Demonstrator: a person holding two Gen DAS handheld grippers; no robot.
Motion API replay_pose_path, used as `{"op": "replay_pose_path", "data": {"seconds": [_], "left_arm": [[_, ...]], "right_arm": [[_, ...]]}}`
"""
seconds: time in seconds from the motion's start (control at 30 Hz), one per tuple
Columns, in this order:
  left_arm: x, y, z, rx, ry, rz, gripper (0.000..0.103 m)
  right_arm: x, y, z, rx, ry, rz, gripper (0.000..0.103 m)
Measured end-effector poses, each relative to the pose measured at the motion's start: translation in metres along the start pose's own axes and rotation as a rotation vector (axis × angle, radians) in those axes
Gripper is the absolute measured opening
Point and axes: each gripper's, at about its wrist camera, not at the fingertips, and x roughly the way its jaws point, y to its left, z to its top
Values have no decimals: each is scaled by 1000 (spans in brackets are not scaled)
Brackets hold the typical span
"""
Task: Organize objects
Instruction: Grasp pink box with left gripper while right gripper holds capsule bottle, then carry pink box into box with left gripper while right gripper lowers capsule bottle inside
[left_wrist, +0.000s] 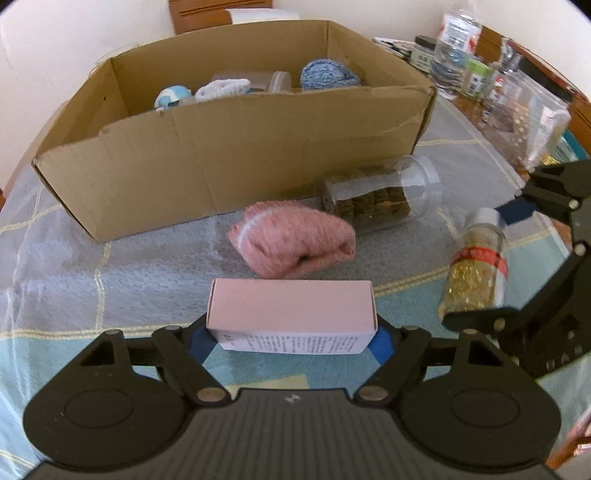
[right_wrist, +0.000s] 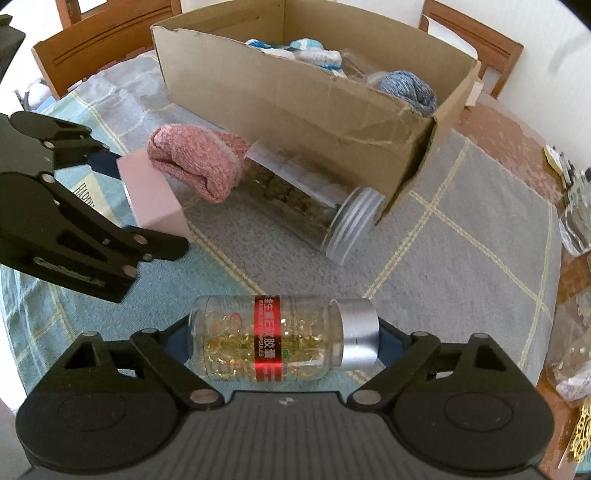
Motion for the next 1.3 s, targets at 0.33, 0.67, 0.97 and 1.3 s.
{"op": "replay_pose_path", "data": {"seconds": [0.33, 0.67, 0.97, 1.3], "left_arm": [[-50, 17, 25, 98, 8, -58, 80], [-81, 48, 78, 154, -59, -53, 80], [-75, 86, 126, 157, -117, -42, 80], [-62, 116, 135, 160, -177, -38, 102]], "right_arm": [[-32, -8, 12, 73, -2, 19, 96], [-78, -12, 44, 97, -66, 22, 96], [-106, -11, 82, 102, -147, -40, 96], [-114, -18, 124, 154, -196, -97, 96]]}}
